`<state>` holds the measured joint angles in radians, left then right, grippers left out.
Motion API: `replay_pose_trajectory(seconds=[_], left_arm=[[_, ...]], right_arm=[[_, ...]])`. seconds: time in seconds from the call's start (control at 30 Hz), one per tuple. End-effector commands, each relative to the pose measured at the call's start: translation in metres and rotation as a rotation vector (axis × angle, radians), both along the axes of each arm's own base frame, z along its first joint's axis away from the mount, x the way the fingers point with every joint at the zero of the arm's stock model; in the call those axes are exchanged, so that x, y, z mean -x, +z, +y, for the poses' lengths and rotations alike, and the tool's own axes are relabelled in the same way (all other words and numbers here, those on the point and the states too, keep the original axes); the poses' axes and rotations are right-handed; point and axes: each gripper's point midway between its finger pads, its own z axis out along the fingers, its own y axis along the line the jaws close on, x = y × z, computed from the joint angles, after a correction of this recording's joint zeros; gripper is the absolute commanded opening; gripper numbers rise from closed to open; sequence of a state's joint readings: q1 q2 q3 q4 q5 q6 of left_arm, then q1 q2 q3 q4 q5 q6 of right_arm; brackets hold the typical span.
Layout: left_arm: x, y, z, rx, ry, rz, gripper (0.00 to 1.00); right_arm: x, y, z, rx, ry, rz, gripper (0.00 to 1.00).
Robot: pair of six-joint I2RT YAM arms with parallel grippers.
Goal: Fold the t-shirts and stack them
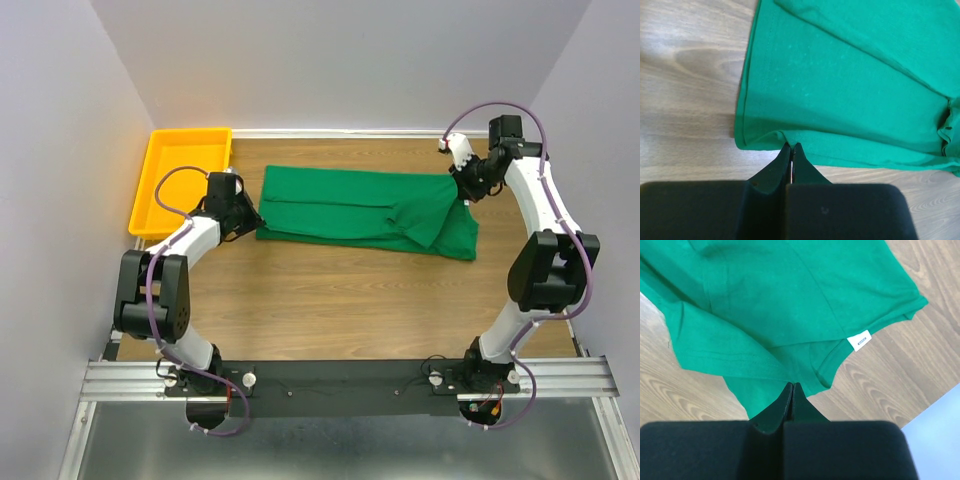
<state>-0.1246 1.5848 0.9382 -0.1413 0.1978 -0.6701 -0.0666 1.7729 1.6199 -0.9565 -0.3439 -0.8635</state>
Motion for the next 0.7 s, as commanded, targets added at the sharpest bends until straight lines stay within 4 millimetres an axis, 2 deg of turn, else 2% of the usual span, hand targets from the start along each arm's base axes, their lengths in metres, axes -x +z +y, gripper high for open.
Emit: replay_pose_trajectory(seconds=[0.0, 0.43, 0.67], left_arm=[[-0.012, 0.006, 0.005, -0.024, 0.000, -0.012, 0.00], [-0.048, 0.004, 0.005, -0.054, -0.009, -0.002, 0.00], [-0.059, 0.002, 0.007, -0.069, -0.013, 0.006, 0.00]], right_arm=[[-0.020, 0.009, -0.003, -0.001, -0.028, -0.047, 0.01], [-0.042, 0.013, -0.008, -0.005, -0.079, -0.082, 0.01], [-0.050, 0.012, -0.013, -0.009, -0.118, -0.095, 0.01]])
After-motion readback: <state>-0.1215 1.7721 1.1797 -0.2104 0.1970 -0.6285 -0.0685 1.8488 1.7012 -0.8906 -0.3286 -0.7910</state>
